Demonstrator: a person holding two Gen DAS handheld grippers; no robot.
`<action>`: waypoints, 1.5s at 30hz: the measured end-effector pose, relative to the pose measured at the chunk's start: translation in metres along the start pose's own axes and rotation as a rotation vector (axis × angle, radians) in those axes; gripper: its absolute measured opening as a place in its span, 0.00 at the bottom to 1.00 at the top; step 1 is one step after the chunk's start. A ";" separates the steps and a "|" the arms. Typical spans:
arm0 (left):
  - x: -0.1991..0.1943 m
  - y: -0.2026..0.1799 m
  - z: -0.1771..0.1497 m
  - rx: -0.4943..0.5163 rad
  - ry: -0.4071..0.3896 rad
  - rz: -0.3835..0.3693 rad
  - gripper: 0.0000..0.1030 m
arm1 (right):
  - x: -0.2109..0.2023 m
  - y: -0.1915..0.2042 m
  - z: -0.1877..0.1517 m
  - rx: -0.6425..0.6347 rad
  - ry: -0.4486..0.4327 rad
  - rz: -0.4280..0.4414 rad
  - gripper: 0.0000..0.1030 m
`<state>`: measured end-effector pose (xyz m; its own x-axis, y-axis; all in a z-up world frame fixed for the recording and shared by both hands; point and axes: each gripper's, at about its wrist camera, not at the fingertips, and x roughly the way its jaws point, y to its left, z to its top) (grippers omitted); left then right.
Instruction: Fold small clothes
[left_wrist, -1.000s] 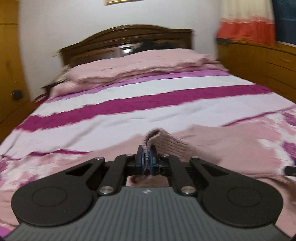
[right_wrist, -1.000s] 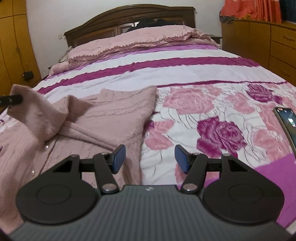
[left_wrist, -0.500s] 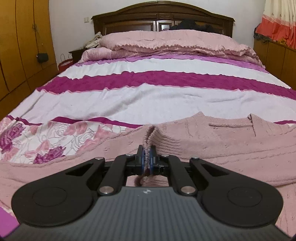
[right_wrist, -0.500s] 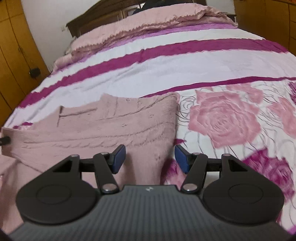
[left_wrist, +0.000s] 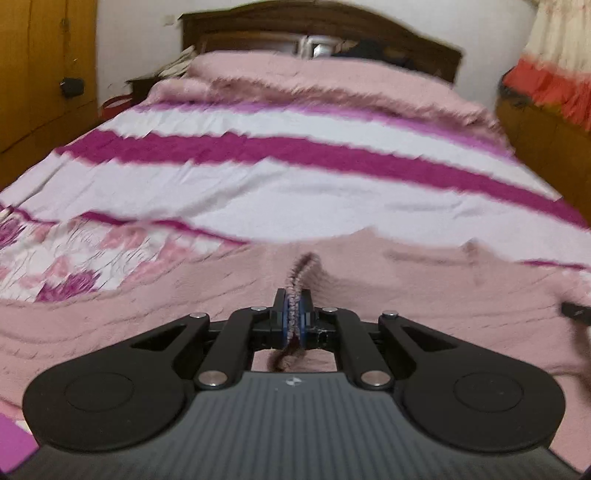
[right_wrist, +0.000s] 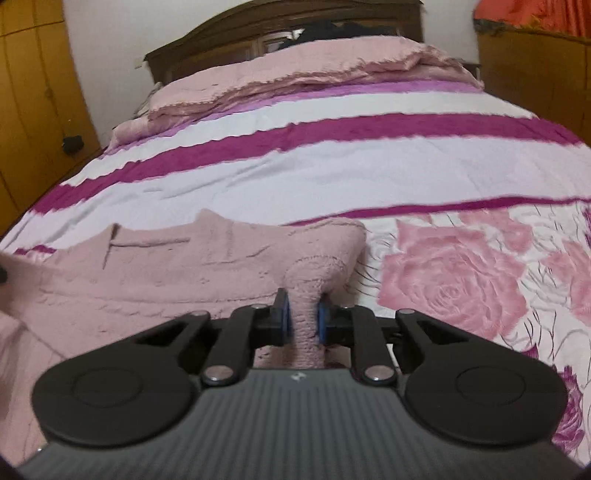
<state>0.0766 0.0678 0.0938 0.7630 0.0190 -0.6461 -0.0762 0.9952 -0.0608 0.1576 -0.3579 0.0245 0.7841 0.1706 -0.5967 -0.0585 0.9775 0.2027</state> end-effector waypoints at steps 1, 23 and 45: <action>0.005 0.003 -0.003 -0.004 0.015 0.017 0.06 | 0.003 -0.003 -0.003 0.007 0.010 0.010 0.18; 0.038 0.017 -0.019 0.070 0.023 0.047 0.07 | 0.028 -0.037 0.031 0.127 -0.115 0.191 0.17; -0.031 0.118 -0.012 -0.147 0.002 0.305 0.74 | -0.059 -0.010 0.035 0.052 -0.093 0.043 0.54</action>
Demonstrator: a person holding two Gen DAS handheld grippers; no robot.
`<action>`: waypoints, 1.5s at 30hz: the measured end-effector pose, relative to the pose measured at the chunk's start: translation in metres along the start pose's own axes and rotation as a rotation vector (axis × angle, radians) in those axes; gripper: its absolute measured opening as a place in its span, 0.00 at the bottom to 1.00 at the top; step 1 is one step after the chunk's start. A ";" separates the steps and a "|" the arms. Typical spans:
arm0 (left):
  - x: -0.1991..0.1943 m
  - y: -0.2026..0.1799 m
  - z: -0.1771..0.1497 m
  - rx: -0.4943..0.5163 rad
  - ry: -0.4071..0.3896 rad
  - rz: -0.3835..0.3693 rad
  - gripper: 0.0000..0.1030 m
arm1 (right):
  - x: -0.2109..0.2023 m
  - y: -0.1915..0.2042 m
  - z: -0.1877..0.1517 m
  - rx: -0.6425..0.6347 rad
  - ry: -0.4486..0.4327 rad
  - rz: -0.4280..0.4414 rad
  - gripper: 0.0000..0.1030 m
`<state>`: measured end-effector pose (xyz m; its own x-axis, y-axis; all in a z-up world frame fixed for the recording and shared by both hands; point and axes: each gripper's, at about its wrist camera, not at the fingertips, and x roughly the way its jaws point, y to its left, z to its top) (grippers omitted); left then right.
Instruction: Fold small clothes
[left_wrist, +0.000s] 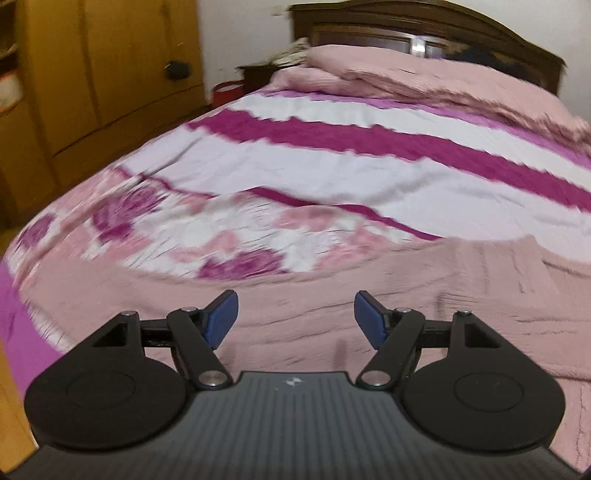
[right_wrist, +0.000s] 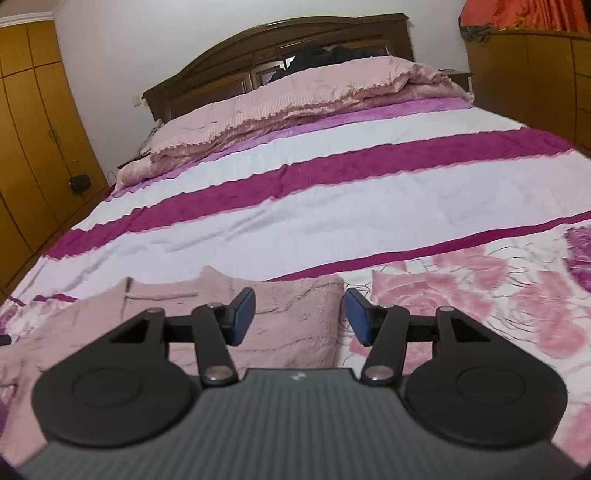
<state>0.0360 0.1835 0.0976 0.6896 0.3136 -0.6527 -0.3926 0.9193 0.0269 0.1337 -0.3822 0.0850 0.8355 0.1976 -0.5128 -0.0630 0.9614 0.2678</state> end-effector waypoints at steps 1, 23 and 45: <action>-0.002 0.012 -0.002 -0.030 0.007 0.007 0.74 | -0.007 0.005 0.001 -0.001 0.003 0.003 0.54; 0.046 0.154 -0.053 -0.640 -0.044 -0.151 0.83 | -0.052 0.071 -0.136 -0.031 0.130 -0.054 0.57; -0.035 0.112 0.026 -0.516 -0.266 -0.241 0.14 | -0.067 0.070 -0.139 0.020 0.079 -0.061 0.57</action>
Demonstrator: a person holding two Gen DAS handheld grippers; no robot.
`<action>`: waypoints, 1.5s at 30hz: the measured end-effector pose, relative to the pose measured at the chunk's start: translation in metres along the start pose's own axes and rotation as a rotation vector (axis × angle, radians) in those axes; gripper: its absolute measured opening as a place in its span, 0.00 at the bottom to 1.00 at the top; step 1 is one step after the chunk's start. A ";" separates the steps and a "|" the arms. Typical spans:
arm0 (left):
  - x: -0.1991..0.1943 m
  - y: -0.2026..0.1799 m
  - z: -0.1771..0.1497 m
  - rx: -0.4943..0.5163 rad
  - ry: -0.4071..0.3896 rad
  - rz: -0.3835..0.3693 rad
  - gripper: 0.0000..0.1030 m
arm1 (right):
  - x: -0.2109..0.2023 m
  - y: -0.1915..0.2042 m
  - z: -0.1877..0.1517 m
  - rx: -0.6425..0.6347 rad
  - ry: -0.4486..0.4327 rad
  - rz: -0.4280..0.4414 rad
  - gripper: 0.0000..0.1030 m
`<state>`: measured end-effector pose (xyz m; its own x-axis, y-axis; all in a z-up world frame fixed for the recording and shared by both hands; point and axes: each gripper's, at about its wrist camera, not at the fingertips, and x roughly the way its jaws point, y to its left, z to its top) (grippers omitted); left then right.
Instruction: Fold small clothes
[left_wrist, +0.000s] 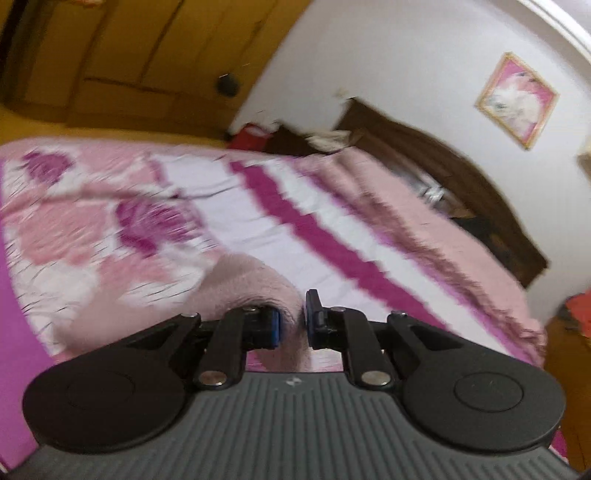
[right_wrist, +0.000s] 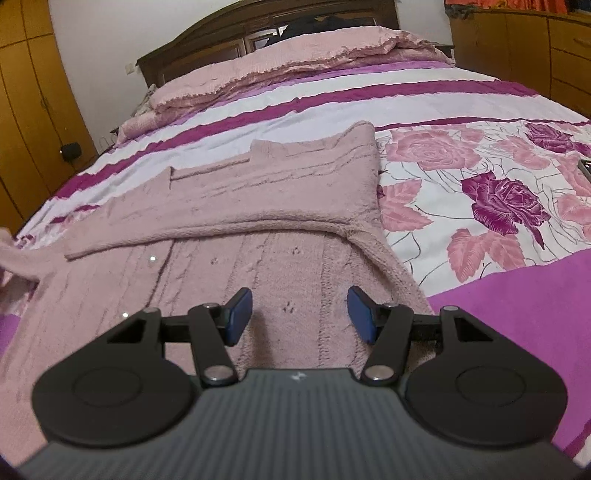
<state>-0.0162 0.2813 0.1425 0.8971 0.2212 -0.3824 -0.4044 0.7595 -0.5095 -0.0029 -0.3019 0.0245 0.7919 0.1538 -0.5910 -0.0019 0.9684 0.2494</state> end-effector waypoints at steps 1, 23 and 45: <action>-0.006 -0.013 0.002 0.014 -0.011 -0.025 0.14 | -0.002 0.000 0.001 0.002 -0.002 0.004 0.57; 0.004 -0.262 -0.182 0.335 0.269 -0.405 0.14 | -0.012 -0.015 0.007 -0.002 -0.035 -0.072 0.57; 0.007 -0.271 -0.256 0.690 0.587 -0.336 0.71 | -0.003 -0.026 -0.003 0.049 -0.018 -0.019 0.57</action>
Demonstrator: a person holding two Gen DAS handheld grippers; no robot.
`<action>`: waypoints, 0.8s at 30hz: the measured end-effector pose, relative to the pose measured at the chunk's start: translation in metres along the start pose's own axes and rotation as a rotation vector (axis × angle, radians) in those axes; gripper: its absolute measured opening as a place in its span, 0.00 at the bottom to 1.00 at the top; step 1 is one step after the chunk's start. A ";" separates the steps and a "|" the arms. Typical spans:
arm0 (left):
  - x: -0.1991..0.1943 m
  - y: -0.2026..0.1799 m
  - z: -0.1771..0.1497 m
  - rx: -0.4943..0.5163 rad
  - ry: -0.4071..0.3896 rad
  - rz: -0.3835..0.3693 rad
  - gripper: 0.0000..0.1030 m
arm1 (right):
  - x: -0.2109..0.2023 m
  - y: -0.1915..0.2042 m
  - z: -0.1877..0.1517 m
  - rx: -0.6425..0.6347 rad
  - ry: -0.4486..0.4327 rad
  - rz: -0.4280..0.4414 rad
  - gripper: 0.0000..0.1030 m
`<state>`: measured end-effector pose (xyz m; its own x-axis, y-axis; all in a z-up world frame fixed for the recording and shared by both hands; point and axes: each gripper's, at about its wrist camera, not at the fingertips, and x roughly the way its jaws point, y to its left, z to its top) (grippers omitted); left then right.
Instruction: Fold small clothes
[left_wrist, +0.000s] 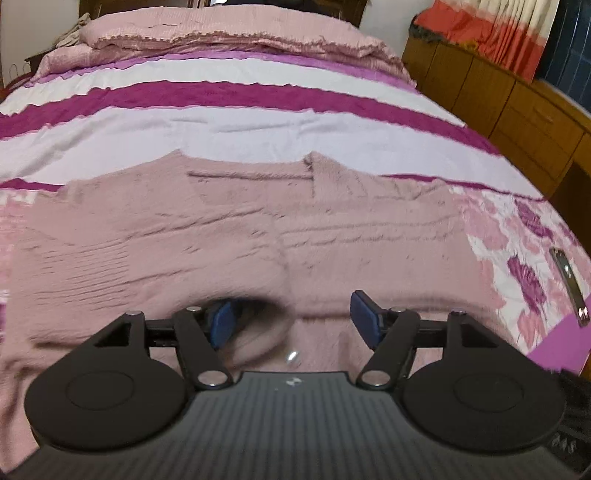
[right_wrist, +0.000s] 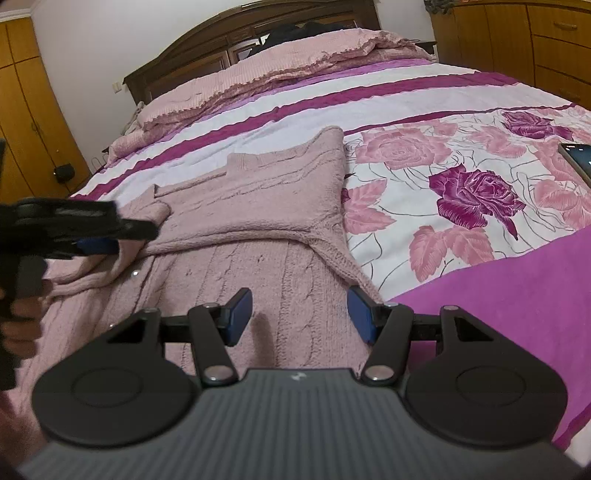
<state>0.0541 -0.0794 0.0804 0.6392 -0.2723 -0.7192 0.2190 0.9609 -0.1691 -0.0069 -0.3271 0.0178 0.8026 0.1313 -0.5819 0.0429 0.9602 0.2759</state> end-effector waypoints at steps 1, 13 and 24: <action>-0.007 0.004 -0.002 0.005 0.000 0.023 0.71 | 0.000 0.001 0.000 -0.003 0.001 -0.003 0.57; -0.085 0.087 -0.025 -0.075 -0.026 0.247 0.72 | -0.012 0.052 0.021 -0.137 0.006 0.089 0.58; -0.125 0.166 -0.055 -0.187 -0.041 0.402 0.73 | 0.016 0.156 0.046 -0.316 0.058 0.335 0.58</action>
<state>-0.0301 0.1167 0.1055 0.6758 0.1270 -0.7260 -0.1878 0.9822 -0.0030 0.0403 -0.1864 0.0870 0.7065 0.4521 -0.5445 -0.4041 0.8893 0.2142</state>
